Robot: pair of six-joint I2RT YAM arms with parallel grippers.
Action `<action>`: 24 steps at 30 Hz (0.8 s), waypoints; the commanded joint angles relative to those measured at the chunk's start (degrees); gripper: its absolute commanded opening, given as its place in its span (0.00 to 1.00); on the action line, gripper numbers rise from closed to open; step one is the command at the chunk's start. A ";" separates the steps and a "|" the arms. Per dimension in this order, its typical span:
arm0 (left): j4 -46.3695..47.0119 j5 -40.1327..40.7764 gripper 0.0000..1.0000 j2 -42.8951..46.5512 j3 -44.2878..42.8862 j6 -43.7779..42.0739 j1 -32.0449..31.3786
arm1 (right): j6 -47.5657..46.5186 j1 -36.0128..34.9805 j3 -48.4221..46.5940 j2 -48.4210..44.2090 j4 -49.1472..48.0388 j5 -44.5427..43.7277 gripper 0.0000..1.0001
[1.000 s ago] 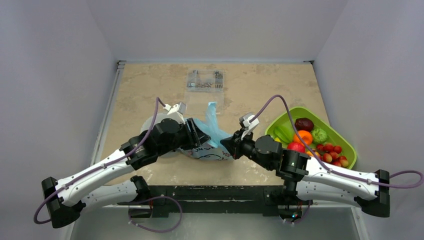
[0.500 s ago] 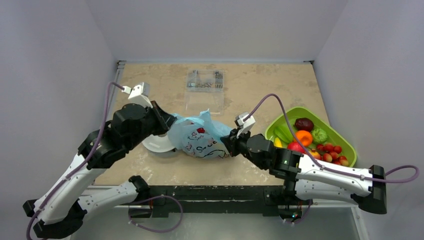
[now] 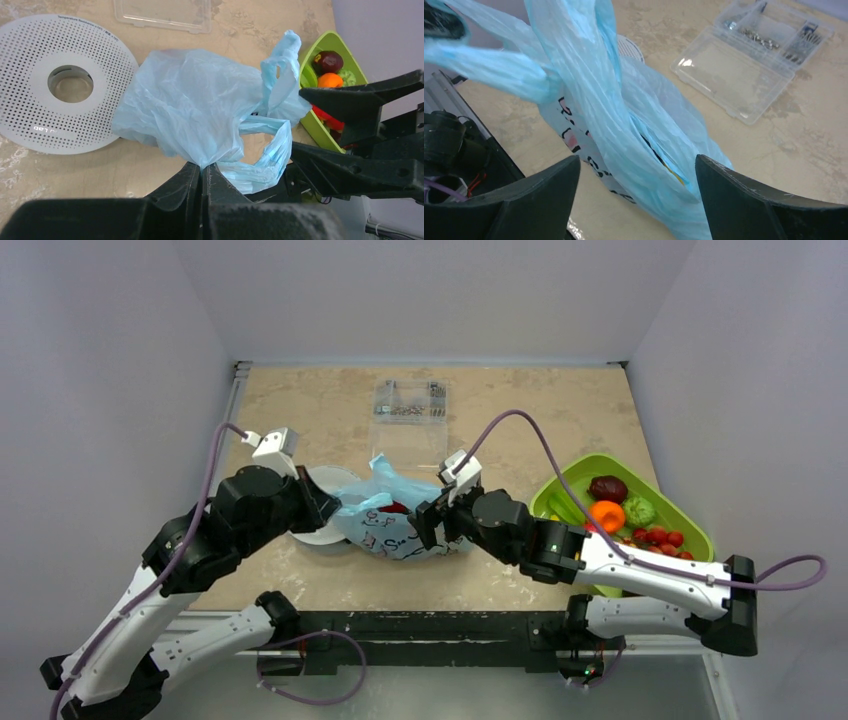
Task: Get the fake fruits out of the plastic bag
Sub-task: Adjust the plastic bag at the center of the board.
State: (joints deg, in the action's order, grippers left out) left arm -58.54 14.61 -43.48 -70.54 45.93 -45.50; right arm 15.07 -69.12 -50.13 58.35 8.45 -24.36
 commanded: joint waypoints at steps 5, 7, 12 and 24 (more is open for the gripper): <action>1.79 -2.22 0.00 1.34 2.49 1.85 0.31 | -8.64 -0.22 -10.90 8.16 -4.78 -0.28 0.99; 1.49 -2.06 0.00 1.90 3.40 2.66 0.30 | -10.45 -0.22 -13.52 10.63 -5.99 0.74 0.99; -1.77 -0.55 0.00 1.71 3.68 2.85 0.22 | -11.70 1.37 -16.40 16.00 -11.58 8.70 0.94; -5.71 2.64 0.00 1.97 2.63 1.09 0.27 | -2.48 9.88 -15.52 18.37 -17.06 30.04 0.69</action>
State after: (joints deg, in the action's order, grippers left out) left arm -63.99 15.97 -41.76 -66.74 47.77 -45.43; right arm 9.45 -60.03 -64.60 78.41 -3.20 -1.41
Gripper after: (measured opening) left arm 0.008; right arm 0.705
